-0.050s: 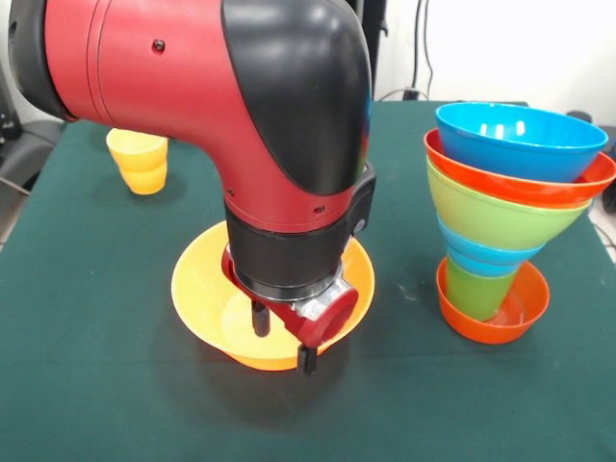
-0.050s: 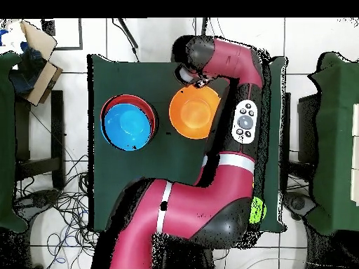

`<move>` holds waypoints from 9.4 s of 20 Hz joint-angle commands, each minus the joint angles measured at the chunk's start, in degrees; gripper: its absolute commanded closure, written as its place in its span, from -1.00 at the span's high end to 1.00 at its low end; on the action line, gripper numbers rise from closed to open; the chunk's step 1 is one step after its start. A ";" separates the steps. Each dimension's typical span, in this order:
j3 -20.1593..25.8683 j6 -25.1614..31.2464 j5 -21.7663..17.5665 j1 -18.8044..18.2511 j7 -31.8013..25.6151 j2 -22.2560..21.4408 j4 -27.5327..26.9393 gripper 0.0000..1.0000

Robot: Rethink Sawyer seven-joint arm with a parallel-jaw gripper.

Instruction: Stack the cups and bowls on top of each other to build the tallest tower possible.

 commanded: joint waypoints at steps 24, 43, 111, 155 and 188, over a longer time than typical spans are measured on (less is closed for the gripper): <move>3.85 -8.09 3.04 1.21 6.88 2.50 11.81 1.00; 3.98 -7.23 5.64 0.30 5.87 1.93 13.22 1.00; -4.27 -6.45 11.04 3.57 11.84 7.91 2.79 -1.00; -13.41 -3.20 5.90 11.12 -1.78 -31.05 42.25 -1.00; -14.15 1.53 7.19 19.85 14.70 -26.02 34.63 -1.00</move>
